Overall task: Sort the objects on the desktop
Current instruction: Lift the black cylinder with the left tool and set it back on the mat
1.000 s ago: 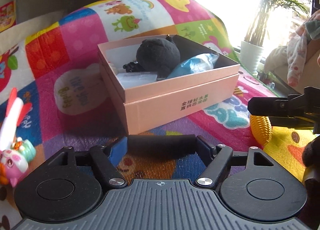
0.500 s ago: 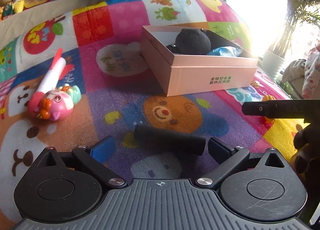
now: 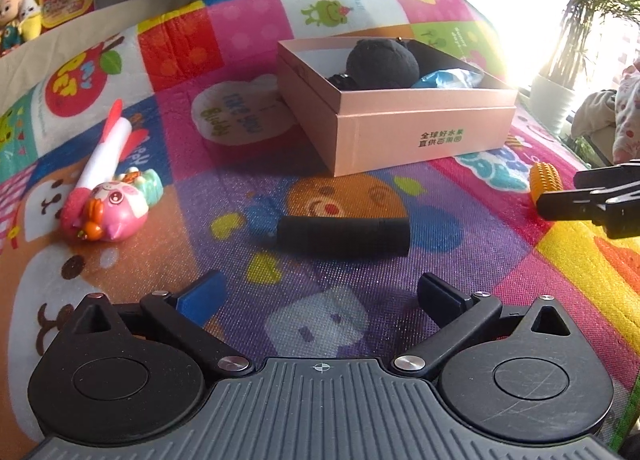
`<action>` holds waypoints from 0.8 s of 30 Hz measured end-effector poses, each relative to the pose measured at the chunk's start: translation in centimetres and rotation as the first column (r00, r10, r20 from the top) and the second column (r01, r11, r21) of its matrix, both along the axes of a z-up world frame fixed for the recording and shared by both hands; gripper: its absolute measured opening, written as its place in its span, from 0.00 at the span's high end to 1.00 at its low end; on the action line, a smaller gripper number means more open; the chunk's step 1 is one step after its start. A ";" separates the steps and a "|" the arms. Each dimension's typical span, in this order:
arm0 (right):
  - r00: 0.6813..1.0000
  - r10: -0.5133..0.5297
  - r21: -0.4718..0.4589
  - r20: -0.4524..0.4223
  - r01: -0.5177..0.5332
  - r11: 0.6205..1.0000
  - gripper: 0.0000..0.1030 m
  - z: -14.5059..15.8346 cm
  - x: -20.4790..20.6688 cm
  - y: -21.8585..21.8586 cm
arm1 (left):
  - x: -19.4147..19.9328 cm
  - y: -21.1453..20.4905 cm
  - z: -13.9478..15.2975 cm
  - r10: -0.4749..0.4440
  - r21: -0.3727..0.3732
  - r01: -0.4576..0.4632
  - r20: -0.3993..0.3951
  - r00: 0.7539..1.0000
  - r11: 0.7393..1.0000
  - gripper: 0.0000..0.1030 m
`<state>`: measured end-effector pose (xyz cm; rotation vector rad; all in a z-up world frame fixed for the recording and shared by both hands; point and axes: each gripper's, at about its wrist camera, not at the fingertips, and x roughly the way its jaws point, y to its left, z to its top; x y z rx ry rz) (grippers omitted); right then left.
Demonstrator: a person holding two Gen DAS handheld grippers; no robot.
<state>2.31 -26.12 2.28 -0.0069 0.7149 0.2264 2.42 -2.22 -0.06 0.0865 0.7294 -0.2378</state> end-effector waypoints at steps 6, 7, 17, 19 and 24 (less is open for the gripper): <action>0.991 0.125 0.194 -0.036 -0.116 0.974 0.16 -0.1 0.8 1.5 | -0.3 1.0 0.2 0.023 -0.073 -0.022 0.017 1.000 0.997 0.00; 0.988 0.152 0.215 -0.008 -0.147 0.965 0.16 0.4 0.4 1.8 | -0.3 1.0 0.2 0.023 -0.073 -0.022 0.018 1.000 0.997 0.00; 0.981 0.172 -0.078 0.087 -0.165 0.983 0.15 0.6 1.9 2.5 | -0.3 1.1 0.3 0.023 -0.069 -0.022 0.018 1.000 0.997 0.00; 0.983 0.176 -0.069 0.046 -0.173 0.983 0.17 0.2 2.5 2.4 | -0.3 1.1 0.3 0.023 -0.070 -0.022 0.018 1.000 0.997 0.00; 0.978 0.203 -0.043 0.049 -0.201 0.979 0.17 -0.4 1.3 2.9 | -0.3 1.1 0.3 0.023 -0.071 -0.022 0.017 1.000 0.997 0.00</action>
